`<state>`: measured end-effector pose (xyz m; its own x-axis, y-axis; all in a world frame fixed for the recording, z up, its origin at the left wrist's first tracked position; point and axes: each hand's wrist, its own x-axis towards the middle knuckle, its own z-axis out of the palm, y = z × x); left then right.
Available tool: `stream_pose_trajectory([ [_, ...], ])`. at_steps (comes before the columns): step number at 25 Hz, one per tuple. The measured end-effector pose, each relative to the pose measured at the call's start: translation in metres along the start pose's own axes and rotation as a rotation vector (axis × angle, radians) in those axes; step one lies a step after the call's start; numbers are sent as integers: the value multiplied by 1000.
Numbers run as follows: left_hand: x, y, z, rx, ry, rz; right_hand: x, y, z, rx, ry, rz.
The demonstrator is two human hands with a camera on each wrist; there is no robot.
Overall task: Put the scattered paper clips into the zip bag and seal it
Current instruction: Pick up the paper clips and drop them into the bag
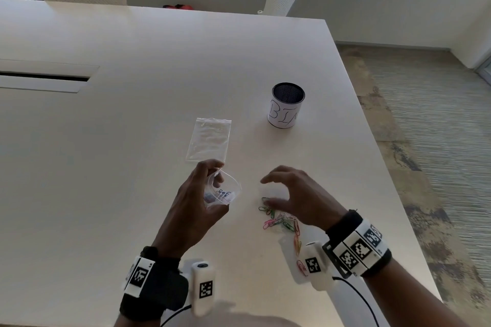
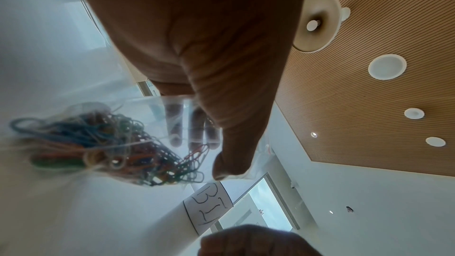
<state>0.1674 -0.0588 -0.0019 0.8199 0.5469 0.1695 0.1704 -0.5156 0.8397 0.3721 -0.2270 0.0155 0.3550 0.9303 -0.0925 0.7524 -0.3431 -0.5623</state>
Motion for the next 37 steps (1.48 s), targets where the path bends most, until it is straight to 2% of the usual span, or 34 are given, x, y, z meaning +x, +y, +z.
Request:
stream_pose_trajectory([
  [2,0,0,0,8,-5,0,-5,0,5,-66,-164,-38],
  [3,0,0,0,14,-5,3,-7,0,8,-93,-199,-63],
  [10,-1,0,0,3,2,12,-11,10,13,-146,-122,-153],
  [16,-1,0,-1,11,1,29,-20,13,1,-230,-222,-105],
  [24,-1,2,1,9,5,27,-29,7,15,-232,-87,-156],
  [31,-1,2,0,14,4,39,-23,-8,19,-283,-61,-133],
  [37,-3,1,-1,0,12,33,-14,1,17,-150,-31,-64],
])
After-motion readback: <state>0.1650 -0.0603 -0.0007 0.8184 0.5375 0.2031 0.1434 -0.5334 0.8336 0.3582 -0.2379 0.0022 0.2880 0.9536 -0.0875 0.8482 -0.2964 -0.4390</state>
